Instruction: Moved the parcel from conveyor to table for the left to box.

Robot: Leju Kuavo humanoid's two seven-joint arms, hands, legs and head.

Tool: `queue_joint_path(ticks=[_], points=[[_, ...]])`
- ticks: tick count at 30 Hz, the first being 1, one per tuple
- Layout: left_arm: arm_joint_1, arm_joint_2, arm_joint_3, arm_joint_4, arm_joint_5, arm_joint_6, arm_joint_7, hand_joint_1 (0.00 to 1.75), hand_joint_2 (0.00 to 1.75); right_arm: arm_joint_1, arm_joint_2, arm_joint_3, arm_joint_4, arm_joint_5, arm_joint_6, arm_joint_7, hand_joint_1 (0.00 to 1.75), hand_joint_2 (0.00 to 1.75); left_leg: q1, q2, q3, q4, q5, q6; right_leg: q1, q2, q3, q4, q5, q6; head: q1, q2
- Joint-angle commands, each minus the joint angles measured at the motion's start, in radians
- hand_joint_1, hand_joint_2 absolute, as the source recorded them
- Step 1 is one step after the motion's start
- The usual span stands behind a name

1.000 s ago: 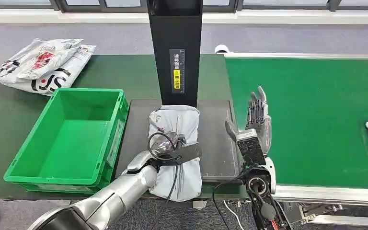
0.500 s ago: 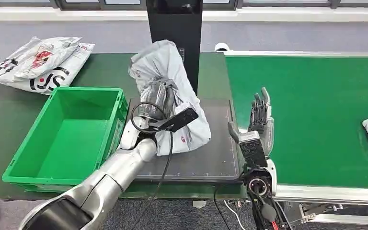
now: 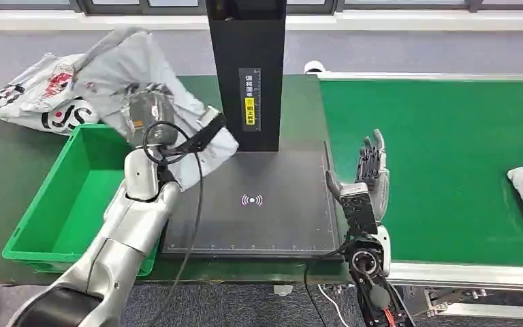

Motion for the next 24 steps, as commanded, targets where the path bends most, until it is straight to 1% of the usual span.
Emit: queue_joint_path(ticks=[1, 3, 4, 5, 6, 7, 9, 10, 12, 14, 16, 17, 20, 21, 22, 23, 24], points=[[-0.052, 0.159, 0.114, 0.332, -0.019, -0.043, 0.146, 1.75, 1.75, -0.042, 0.013, -0.033, 0.081, 0.033, 0.032, 0.021, 0.00, 1.75, 0.000, 0.006, 0.003, -0.002, 0.000, 0.000, 0.001, 0.005, 0.001, -0.001, 0.001, -0.001, 0.000, 0.000], [-0.056, 0.152, 0.114, 0.331, -0.019, -0.046, 0.147, 1.75, 1.75, -0.042, 0.013, -0.034, 0.082, 0.034, 0.032, 0.021, 0.00, 1.75, 0.001, 0.008, 0.004, -0.003, 0.000, -0.001, 0.002, 0.006, 0.001, -0.002, 0.002, -0.002, 0.000, 0.000], [-0.055, 0.147, 0.133, 0.327, -0.019, -0.056, 0.166, 1.75, 1.75, -0.046, 0.015, -0.038, 0.085, 0.036, 0.033, 0.020, 0.00, 1.75, 0.002, 0.005, 0.002, -0.001, 0.000, -0.001, 0.002, 0.004, 0.000, -0.001, 0.001, -0.002, 0.000, 0.000], [-0.043, 0.165, 0.148, 0.333, -0.019, -0.090, 0.210, 1.75, 1.75, -0.051, 0.021, -0.044, 0.087, 0.043, 0.039, 0.025, 0.00, 1.75, 0.003, 0.005, 0.002, -0.002, 0.000, -0.001, 0.003, 0.003, 0.001, -0.002, 0.001, -0.002, 0.000, 0.000], [-0.034, 0.183, 0.163, 0.350, -0.019, -0.160, 0.240, 1.75, 1.75, -0.058, 0.030, -0.051, 0.092, 0.060, 0.046, 0.035, 0.00, 1.75, 0.002, 0.004, 0.001, -0.001, 0.000, -0.001, 0.003, 0.003, 0.000, -0.001, 0.001, -0.001, 0.000, 0.000], [-0.022, 0.196, 0.187, 0.363, -0.019, -0.216, 0.228, 1.75, 1.75, -0.063, 0.040, -0.061, 0.094, 0.078, 0.053, 0.044, 0.00, 1.75, 0.002, 0.006, 0.003, -0.002, 0.000, 0.000, 0.002, 0.004, 0.001, -0.002, 0.001, -0.001, 0.000, 0.000], [0.000, 0.222, 0.178, 0.386, -0.019, -0.270, 0.238, 1.75, 1.75, -0.063, 0.050, -0.079, 0.085, 0.108, 0.057, 0.061, 0.00, 1.75, 0.002, 0.007, 0.002, -0.002, 0.000, -0.001, 0.002, 0.006, 0.000, -0.001, 0.001, -0.002, 0.000, 0.000], [0.007, 0.228, 0.172, 0.392, -0.019, -0.285, 0.246, 1.75, 1.75, -0.058, 0.047, -0.089, 0.076, 0.119, 0.061, 0.069, 0.00, 1.75, 0.001, 0.009, 0.004, -0.004, 0.000, -0.001, 0.002, 0.008, 0.001, -0.002, 0.002, -0.002, 0.000, 0.000], [0.008, 0.227, 0.182, 0.396, -0.019, -0.303, 0.242, 1.75, 1.75, -0.053, 0.043, -0.100, 0.071, 0.121, 0.070, 0.071, 0.00, 1.75, 0.001, 0.005, 0.001, -0.002, 0.000, -0.001, 0.001, 0.005, -0.001, 0.000, 0.001, -0.002, 0.000, 0.000], [0.008, 0.229, 0.174, 0.398, -0.019, -0.333, 0.265, 1.75, 1.75, -0.052, 0.036, -0.108, 0.078, 0.126, 0.084, 0.071, 0.00, 1.75, 0.002, 0.008, 0.003, -0.003, 0.000, -0.002, 0.002, 0.006, -0.001, -0.001, 0.001, -0.002, 0.000, 0.000], [0.011, 0.227, 0.179, 0.394, -0.019, -0.343, 0.268, 1.75, 1.75, -0.053, 0.038, -0.112, 0.086, 0.126, 0.090, 0.070, 0.00, 1.75, 0.002, 0.004, -0.001, -0.001, 0.000, -0.002, 0.002, 0.003, -0.003, 0.000, 0.000, -0.002, 0.000, 0.000], [0.011, 0.227, 0.179, 0.394, -0.019, -0.343, 0.268, 1.75, 1.75, -0.053, 0.038, -0.112, 0.086, 0.126, 0.090, 0.070, 0.00, 1.75, 0.002, 0.005, 0.001, -0.003, 0.000, -0.002, 0.003, 0.003, -0.001, -0.001, 0.000, -0.002, 0.000, 0.000], [0.009, 0.226, 0.181, 0.395, -0.019, -0.361, 0.273, 1.75, 1.75, -0.055, 0.041, -0.112, 0.091, 0.128, 0.094, 0.069, 0.00, 1.75, 0.002, 0.006, 0.001, -0.002, 0.000, -0.002, 0.003, 0.005, -0.001, 0.000, 0.001, -0.003, 0.000, 0.000], [0.010, 0.220, 0.202, 0.390, -0.018, -0.359, 0.266, 0.96, 1.75, -0.060, 0.045, -0.117, 0.100, 0.132, 0.098, 0.069, 0.00, 1.75, 0.002, 0.005, 0.000, -0.001, 0.000, -0.002, 0.003, 0.004, -0.002, 0.001, 0.001, -0.003, 0.000, 0.000], [0.010, 0.220, 0.195, 0.385, -0.019, -0.349, 0.264, 0.00, 1.75, -0.059, 0.045, -0.119, 0.103, 0.133, 0.099, 0.070, 0.00, 1.75, 0.002, 0.006, 0.002, -0.002, 0.000, -0.002, 0.004, 0.004, -0.001, -0.001, 0.001, -0.003, 0.000, 0.000], [0.005, 0.212, 0.212, 0.383, -0.016, -0.335, 0.251, 0.00, 1.75, -0.059, 0.044, -0.124, 0.107, 0.135, 0.100, 0.068, 0.00, 1.75, 0.002, 0.005, 0.000, -0.002, 0.000, -0.002, 0.003, 0.003, -0.002, 0.000, 0.001, -0.003, 0.000, 0.000], [0.005, 0.204, 0.229, 0.361, -0.016, -0.258, 0.234, 0.00, 1.75, -0.052, 0.038, -0.127, 0.107, 0.137, 0.097, 0.067, 0.00, 1.75, 0.002, 0.004, 0.000, -0.001, 0.001, -0.003, 0.004, 0.003, -0.002, 0.000, 0.001, -0.003, 0.000, 0.000]])
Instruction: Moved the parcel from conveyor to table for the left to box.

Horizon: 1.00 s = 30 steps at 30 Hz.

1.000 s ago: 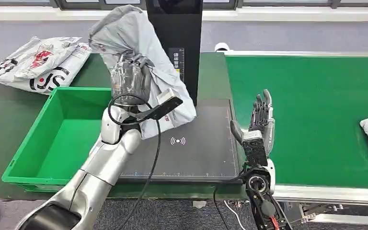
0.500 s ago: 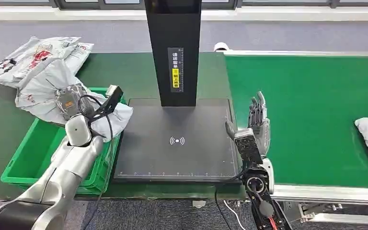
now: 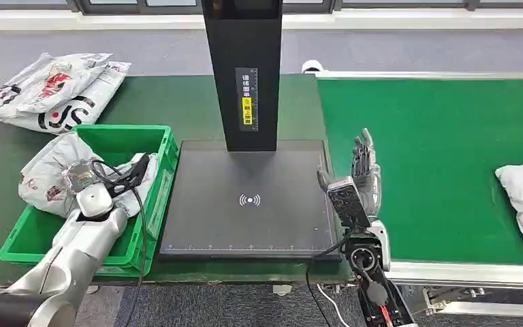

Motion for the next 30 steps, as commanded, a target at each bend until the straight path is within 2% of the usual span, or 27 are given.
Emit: queue_joint_path(ticks=[1, 4, 6, 7, 10, 15, 17, 21, 28, 30], points=[[-0.029, -0.014, 0.087, 0.049, -0.002, 0.100, -0.025, 0.00, 1.75, -0.037, 0.007, -0.074, 0.091, 0.007, 0.016, -0.001, 0.00, 1.75, 0.000, 0.000, 0.002, -0.001, 0.000, 0.001, 0.000, -0.001, 0.002, -0.001, 0.000, 0.000, 0.000, 0.000], [-0.047, -0.014, 0.133, 0.023, -0.001, 0.193, -0.079, 0.00, 1.75, -0.033, -0.014, -0.064, 0.111, -0.009, 0.002, -0.025, 0.00, 1.75, 0.000, -0.001, 0.001, -0.001, 0.001, 0.001, 0.000, -0.003, 0.002, -0.002, 0.000, 0.000, 0.000, 0.000], [-0.052, -0.017, 0.159, -0.020, 0.009, 0.311, -0.153, 0.00, 1.75, -0.013, -0.022, -0.063, 0.097, -0.016, -0.017, -0.033, 0.00, 1.75, 0.000, -0.002, 0.002, -0.001, 0.001, 0.001, 0.001, -0.003, 0.003, -0.002, 0.000, 0.000, 0.000, 0.000], [-0.059, -0.015, 0.163, -0.019, 0.009, 0.306, -0.157, 0.00, 1.75, -0.009, -0.025, -0.062, 0.093, -0.017, -0.017, -0.034, 0.00, 1.75, 0.001, -0.002, 0.000, 0.000, 0.000, 0.000, 0.001, -0.003, 0.002, -0.001, 0.000, 0.000, 0.000, 0.000], [-0.059, -0.032, 0.222, -0.101, 0.056, 0.414, -0.278, 0.00, 1.75, -0.007, -0.027, -0.066, 0.073, -0.020, -0.027, -0.023, 0.00, 1.75, 0.001, -0.003, 0.000, 0.000, 0.001, 0.000, 0.001, -0.004, 0.001, -0.001, -0.001, 0.000, 0.000, 0.000], [0.029, -0.126, 0.284, -0.399, 0.176, 0.414, -0.501, 0.00, 1.75, -0.016, -0.039, -0.089, 0.095, 0.022, -0.057, 0.011, 0.00, 1.75, 0.000, -0.002, -0.001, 0.000, 0.001, 0.000, 0.001, -0.004, 0.000, -0.001, 0.000, 0.000, 0.000, 0.000], [0.052, -0.144, 0.293, -0.453, 0.155, 0.414, -0.519, 0.00, 1.75, -0.014, -0.054, -0.097, 0.129, 0.020, -0.070, -0.002, 0.00, 1.75, 0.000, -0.003, 0.001, -0.001, 0.001, 0.001, 0.001, -0.006, 0.002, -0.003, 0.000, 0.001, 0.000, 0.000], [0.048, -0.175, 0.327, -0.389, 0.341, 0.414, -0.658, 0.00, 1.75, -0.022, -0.070, -0.109, 0.210, 0.030, -0.123, -0.023, 0.00, 1.75, 0.000, -0.003, 0.003, -0.002, 0.001, 0.001, 0.000, -0.004, 0.004, -0.004, 0.000, 0.001, 0.000, 0.000], [0.048, -0.175, 0.327, -0.389, 0.341, 0.414, -0.658, 0.00, 1.75, -0.022, -0.070, -0.109, 0.210, 0.030, -0.123, -0.023, 0.00, 1.75, 0.000, 0.000, 0.001, -0.001, 0.000, 0.000, 0.000, -0.001, 0.001, -0.001, 0.000, 0.000, 0.000, 0.000], [0.026, -0.176, 0.301, -0.319, 0.474, 0.414, -0.744, 0.00, 1.75, -0.042, -0.074, -0.125, 0.250, 0.061, -0.164, 0.006, 0.00, 1.75, 0.000, -0.001, 0.002, -0.002, 0.000, 0.000, 0.000, -0.003, 0.002, -0.002, 0.000, 0.000, 0.000, 0.000]])
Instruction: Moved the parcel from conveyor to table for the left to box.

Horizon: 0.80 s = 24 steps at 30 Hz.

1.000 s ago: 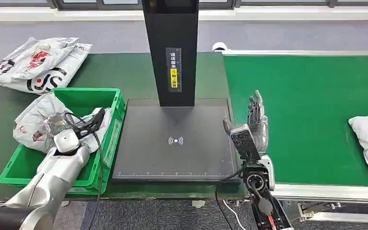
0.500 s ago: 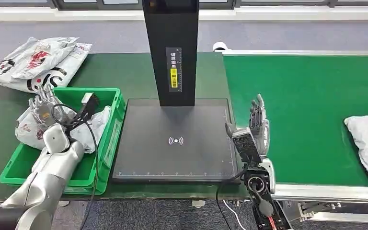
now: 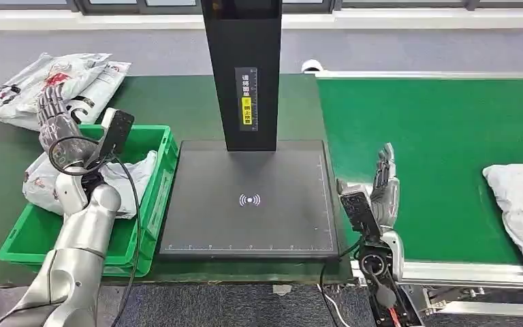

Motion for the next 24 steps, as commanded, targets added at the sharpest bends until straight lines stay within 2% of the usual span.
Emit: queue_joint_path(ticks=[1, 3, 4, 5, 6, 8, 10, 14, 16, 17, 18, 20, 24], points=[[-0.031, -0.059, 0.043, 0.076, 0.217, -0.039, -0.142, 0.00, 1.75, -0.063, -0.030, -0.076, 0.161, 0.049, -0.064, 0.041, 0.00, 1.75, -0.001, -0.002, 0.002, -0.001, 0.000, 0.001, 0.000, -0.003, 0.003, -0.001, 0.000, 0.000, 0.000, 0.000], [-0.020, -0.087, 0.008, 0.084, 0.422, -0.202, -0.262, 0.00, 1.75, -0.096, -0.052, -0.104, 0.238, 0.092, -0.116, 0.054, 0.00, 1.75, 0.000, -0.002, 0.002, -0.002, 0.001, 0.001, 0.000, -0.003, 0.003, -0.002, 0.000, 0.001, 0.000, 0.000], [-0.015, -0.097, -0.014, 0.097, 0.475, -0.240, -0.274, 0.00, 1.75, -0.115, -0.061, -0.116, 0.279, 0.100, -0.129, 0.049, 0.00, 1.75, 0.000, -0.004, 0.003, -0.002, 0.001, 0.001, 0.001, -0.005, 0.004, -0.003, 0.000, 0.001, 0.000, 0.000], [-0.001, -0.098, -0.097, 0.112, 0.412, -0.152, -0.304, 0.00, 1.75, -0.141, -0.080, -0.129, 0.333, 0.122, -0.147, 0.050, 0.00, 1.75, -0.001, -0.003, 0.004, -0.003, 0.001, 0.002, 0.000, -0.005, 0.005, -0.004, 0.000, 0.001, 0.000, 0.000], [0.004, -0.111, -0.118, 0.131, 0.445, -0.152, -0.324, 0.00, 1.75, -0.155, -0.080, -0.165, 0.360, 0.155, -0.147, 0.040, 0.00, 1.75, -0.001, -0.004, 0.003, -0.002, 0.001, 0.001, 0.000, -0.005, 0.004, -0.003, 0.000, 0.001, 0.000, 0.000], [0.036, -0.129, -0.163, 0.131, 0.547, -0.188, -0.424, 0.00, 1.75, -0.181, -0.077, -0.240, 0.408, 0.247, -0.147, 0.031, 0.00, 1.75, -0.001, -0.006, 0.004, -0.004, 0.002, 0.002, 0.000, -0.008, 0.007, -0.005, 0.000, 0.002, 0.000, 0.000], [0.071, -0.154, -0.172, 0.118, 0.664, -0.289, -0.520, 0.00, 1.75, -0.210, -0.068, -0.299, 0.439, 0.338, -0.147, 0.044, 0.00, 1.75, -0.001, -0.005, 0.003, -0.003, 0.001, 0.002, -0.001, -0.006, 0.006, -0.004, 0.000, 0.002, 0.000, 0.000], [0.074, -0.152, -0.176, 0.116, 0.679, -0.308, -0.525, 0.00, 1.75, -0.215, -0.062, -0.312, 0.441, 0.362, -0.147, 0.051, 0.00, 1.75, -0.002, -0.003, 0.003, -0.002, 0.000, 0.002, -0.004, -0.004, 0.004, -0.002, 0.000, 0.002, 0.000, 0.000], [0.090, -0.162, -0.201, 0.098, 0.787, -0.452, -0.571, 0.00, 1.75, -0.234, -0.042, -0.392, 0.448, 0.490, -0.147, 0.095, 0.00, 1.75, -0.002, -0.001, 0.003, -0.001, -0.001, 0.001, -0.003, -0.002, 0.004, -0.002, 0.000, 0.001, 0.000, 0.000], [0.094, -0.177, -0.222, 0.103, 0.813, -0.493, -0.593, 0.00, 1.75, -0.246, -0.043, -0.418, 0.450, 0.578, -0.147, 0.161, 0.00, 1.75, -0.002, -0.002, 0.002, -0.001, 0.000, 0.001, -0.004, -0.002, 0.002, -0.001, 0.000, 0.001, 0.000, 0.000], [0.087, -0.187, -0.241, 0.121, 0.849, -0.546, -0.601, 0.00, 1.75, -0.259, -0.045, -0.458, 0.459, 0.633, -0.147, 0.184, 0.00, 1.75, -0.002, -0.001, 0.003, -0.002, -0.001, 0.001, -0.003, -0.002, 0.003, -0.002, 0.000, 0.001, 0.000, 0.000], [0.061, -0.218, -0.272, 0.176, 0.926, -0.656, -0.618, 0.00, 1.75, -0.274, -0.084, -0.508, 0.500, 0.719, -0.147, 0.250, 0.00, 1.75, -0.003, -0.002, 0.002, -0.001, -0.001, 0.002, -0.003, -0.003, 0.002, -0.001, 0.000, 0.001, 0.000, 0.000], [0.038, -0.245, -0.311, 0.262, 0.993, -0.720, -0.632, 0.00, 1.75, -0.255, -0.144, -0.565, 0.553, 0.833, -0.147, 0.349, 0.00, 1.75, -0.004, -0.009, 0.000, -0.001, 0.001, 0.003, -0.002, -0.010, 0.003, -0.002, 0.000, 0.002, 0.000, 0.000]])
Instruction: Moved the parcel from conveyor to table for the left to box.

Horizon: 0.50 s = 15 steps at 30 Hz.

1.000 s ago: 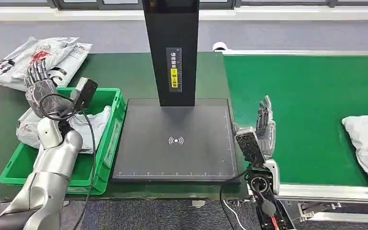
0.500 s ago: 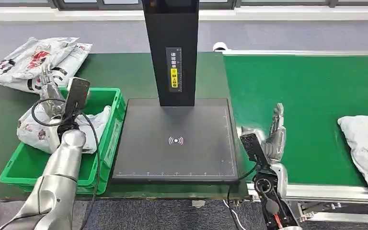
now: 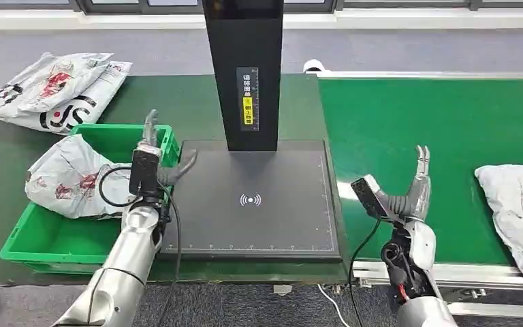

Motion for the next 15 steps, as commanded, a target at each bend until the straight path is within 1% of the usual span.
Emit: queue_joint_path(ticks=[1, 2, 4, 5, 6, 8, 9, 11, 14, 15], points=[[-0.061, -0.056, -0.168, 0.209, 0.120, -0.141, -0.022, 0.00, 1.75, -0.060, -0.095, -0.252, 0.205, 0.192, 0.003, 0.162, 0.00, 1.75, 0.000, -0.007, 0.003, -0.002, 0.001, 0.002, 0.000, -0.009, 0.006, -0.004, -0.001, 0.001, 0.000, 0.000], [-0.061, -0.055, -0.180, 0.221, 0.120, -0.142, -0.023, 0.00, 1.75, -0.059, -0.109, -0.253, 0.225, 0.220, 0.003, 0.197, 0.00, 1.75, 0.000, -0.005, 0.002, -0.001, 0.001, 0.001, 0.000, -0.006, 0.005, -0.002, -0.001, 0.001, 0.000, 0.000], [-0.057, -0.052, -0.193, 0.236, 0.124, -0.140, -0.023, 0.00, 1.75, -0.057, -0.134, -0.253, 0.265, 0.267, 0.003, 0.276, 0.00, 1.75, 0.000, -0.005, 0.003, -0.002, 0.001, 0.001, -0.001, -0.006, 0.006, -0.003, -0.001, 0.001, 0.000, 0.000], [-0.053, -0.049, -0.207, 0.249, 0.124, -0.141, -0.023, 0.00, 1.75, -0.059, -0.155, -0.251, 0.301, 0.290, 0.003, 0.329, 0.00, 1.75, 0.000, -0.003, 0.002, -0.001, 0.000, 0.001, -0.001, -0.004, 0.005, -0.002, -0.001, 0.001, 0.000, 0.000], [-0.053, -0.047, -0.214, 0.258, 0.123, -0.142, -0.023, 0.00, 1.75, -0.063, -0.170, -0.243, 0.339, 0.315, 0.003, 0.377, 0.00, 1.75, -0.001, -0.003, 0.004, -0.002, 0.000, 0.002, -0.003, -0.005, 0.006, -0.003, -0.001, 0.001, 0.000, 0.000], [-0.059, -0.043, -0.231, 0.280, 0.118, -0.133, -0.018, 0.00, 1.75, -0.084, -0.197, -0.233, 0.427, 0.340, 0.003, 0.447, 0.00, 1.75, 0.000, -0.003, 0.004, -0.002, -0.001, 0.002, -0.003, -0.004, 0.006, -0.003, -0.001, 0.000, 0.000, 0.000], [-0.059, -0.043, -0.232, 0.281, 0.118, -0.133, -0.018, 0.00, 1.75, -0.084, -0.200, -0.233, 0.429, 0.340, 0.003, 0.445, 0.00, 1.75, 0.000, -0.002, 0.002, -0.001, -0.001, 0.002, -0.003, -0.003, 0.004, -0.001, -0.001, 0.000, 0.000, 0.000], [-0.059, -0.043, -0.232, 0.281, 0.118, -0.133, -0.018, 0.00, 1.75, -0.084, -0.200, -0.233, 0.429, 0.340, 0.003, 0.445, 0.00, 1.75, 0.000, -0.002, 0.003, -0.002, -0.001, 0.002, -0.002, -0.004, 0.005, -0.002, -0.001, 0.000, 0.000, 0.000], [-0.064, -0.039, -0.242, 0.293, 0.112, -0.119, -0.001, 0.00, 1.75, -0.092, -0.213, -0.219, 0.457, 0.369, 0.041, 0.518, 0.00, 1.75, 0.000, 0.001, 0.002, -0.001, -0.001, 0.002, -0.002, -0.001, 0.003, -0.001, 0.000, 0.000, 0.000, 0.000], [-0.064, -0.038, -0.243, 0.293, 0.113, -0.121, -0.002, 0.00, 1.75, -0.096, -0.216, -0.223, 0.461, 0.365, 0.055, 0.524, 0.00, 1.75, -0.001, 0.001, 0.001, 0.000, -0.001, 0.002, -0.003, 0.000, 0.002, -0.001, 0.000, 0.000, 0.000, 0.000]])
